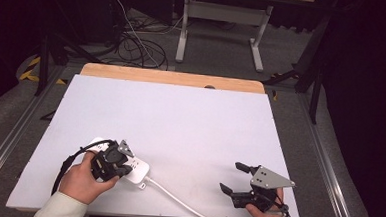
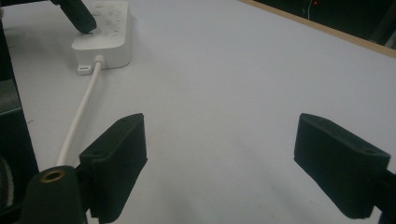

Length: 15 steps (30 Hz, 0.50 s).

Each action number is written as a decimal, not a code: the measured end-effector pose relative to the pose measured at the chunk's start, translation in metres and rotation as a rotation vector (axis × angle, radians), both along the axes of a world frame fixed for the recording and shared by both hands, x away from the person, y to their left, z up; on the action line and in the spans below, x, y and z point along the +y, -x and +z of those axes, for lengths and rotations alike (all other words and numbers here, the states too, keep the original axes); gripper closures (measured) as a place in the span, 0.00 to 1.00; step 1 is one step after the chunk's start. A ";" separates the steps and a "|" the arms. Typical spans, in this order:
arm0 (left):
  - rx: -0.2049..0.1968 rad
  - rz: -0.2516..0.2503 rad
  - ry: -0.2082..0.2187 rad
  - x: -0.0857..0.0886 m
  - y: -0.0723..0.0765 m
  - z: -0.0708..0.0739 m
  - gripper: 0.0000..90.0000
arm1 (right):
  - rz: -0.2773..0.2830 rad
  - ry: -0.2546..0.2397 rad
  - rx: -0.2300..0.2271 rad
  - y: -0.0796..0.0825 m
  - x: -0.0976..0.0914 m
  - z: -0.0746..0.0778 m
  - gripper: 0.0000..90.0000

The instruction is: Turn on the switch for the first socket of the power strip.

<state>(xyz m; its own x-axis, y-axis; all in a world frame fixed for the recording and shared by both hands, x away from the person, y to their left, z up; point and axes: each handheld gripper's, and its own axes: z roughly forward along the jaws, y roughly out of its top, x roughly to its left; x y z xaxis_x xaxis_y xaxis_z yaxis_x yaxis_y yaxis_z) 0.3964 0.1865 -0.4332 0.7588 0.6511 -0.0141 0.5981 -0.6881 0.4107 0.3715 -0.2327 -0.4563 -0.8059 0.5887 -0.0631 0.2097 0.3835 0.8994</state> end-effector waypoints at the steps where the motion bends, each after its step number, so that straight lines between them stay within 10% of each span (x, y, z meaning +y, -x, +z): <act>1: -0.001 0.002 0.003 0.000 0.000 0.000 1.00 | 0.000 0.001 0.000 0.000 0.000 0.000 0.19; 15: -0.015 0.031 -0.007 -0.005 0.004 -0.002 1.00 | -0.007 -0.003 -0.003 0.001 -0.001 0.001 0.19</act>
